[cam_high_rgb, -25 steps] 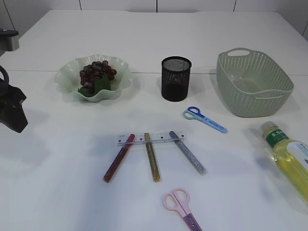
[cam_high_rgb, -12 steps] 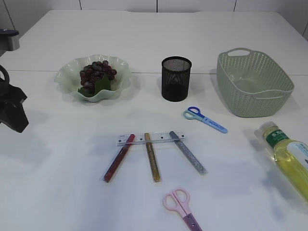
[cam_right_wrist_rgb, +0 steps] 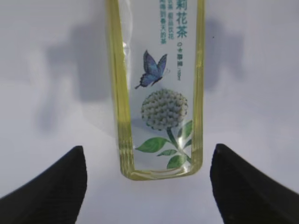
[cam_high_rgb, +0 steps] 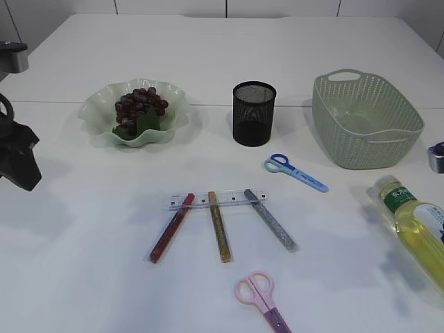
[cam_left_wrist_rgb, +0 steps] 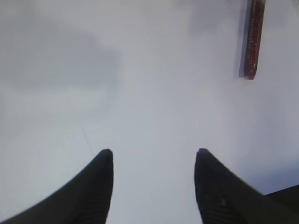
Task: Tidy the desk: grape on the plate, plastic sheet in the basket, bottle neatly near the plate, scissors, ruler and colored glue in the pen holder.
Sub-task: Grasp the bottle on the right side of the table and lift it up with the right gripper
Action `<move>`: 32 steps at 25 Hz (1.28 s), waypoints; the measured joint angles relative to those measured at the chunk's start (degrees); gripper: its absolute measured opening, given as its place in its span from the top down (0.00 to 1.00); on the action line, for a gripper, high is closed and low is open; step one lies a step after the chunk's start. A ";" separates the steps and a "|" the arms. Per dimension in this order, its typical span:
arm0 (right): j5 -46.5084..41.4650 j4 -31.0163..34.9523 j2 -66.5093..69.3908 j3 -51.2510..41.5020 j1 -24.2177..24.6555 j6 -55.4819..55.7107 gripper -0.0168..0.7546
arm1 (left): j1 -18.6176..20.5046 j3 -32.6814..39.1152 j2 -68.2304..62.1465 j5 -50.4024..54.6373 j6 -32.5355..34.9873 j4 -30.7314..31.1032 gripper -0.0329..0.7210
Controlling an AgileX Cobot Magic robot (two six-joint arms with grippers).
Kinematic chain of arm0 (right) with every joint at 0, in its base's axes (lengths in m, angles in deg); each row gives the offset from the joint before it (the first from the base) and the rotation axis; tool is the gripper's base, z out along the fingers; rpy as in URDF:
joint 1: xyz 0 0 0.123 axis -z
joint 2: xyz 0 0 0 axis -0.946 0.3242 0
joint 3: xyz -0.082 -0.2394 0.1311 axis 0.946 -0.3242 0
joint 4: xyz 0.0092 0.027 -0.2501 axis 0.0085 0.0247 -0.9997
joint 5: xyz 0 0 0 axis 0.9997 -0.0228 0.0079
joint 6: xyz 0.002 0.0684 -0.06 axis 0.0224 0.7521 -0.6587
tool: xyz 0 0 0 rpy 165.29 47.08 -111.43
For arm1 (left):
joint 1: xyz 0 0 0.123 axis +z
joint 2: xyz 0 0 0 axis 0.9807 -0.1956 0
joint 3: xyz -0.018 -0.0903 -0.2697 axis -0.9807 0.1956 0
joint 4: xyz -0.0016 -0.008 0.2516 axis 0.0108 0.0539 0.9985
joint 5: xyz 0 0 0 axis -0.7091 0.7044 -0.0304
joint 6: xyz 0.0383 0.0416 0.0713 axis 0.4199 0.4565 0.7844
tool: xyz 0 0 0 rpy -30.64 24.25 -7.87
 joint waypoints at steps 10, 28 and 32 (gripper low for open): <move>1.75 -1.90 5.47 -0.04 0.00 1.19 0.16 | 0.00 0.00 0.00 -0.34 0.13 0.00 0.42; 7.20 -3.43 7.84 2.16 0.00 4.91 0.16 | 0.00 0.00 0.00 -0.94 0.27 0.00 0.42; 7.42 -4.47 10.36 4.50 0.00 5.41 0.16 | 0.00 0.00 0.00 -0.94 0.27 0.00 0.42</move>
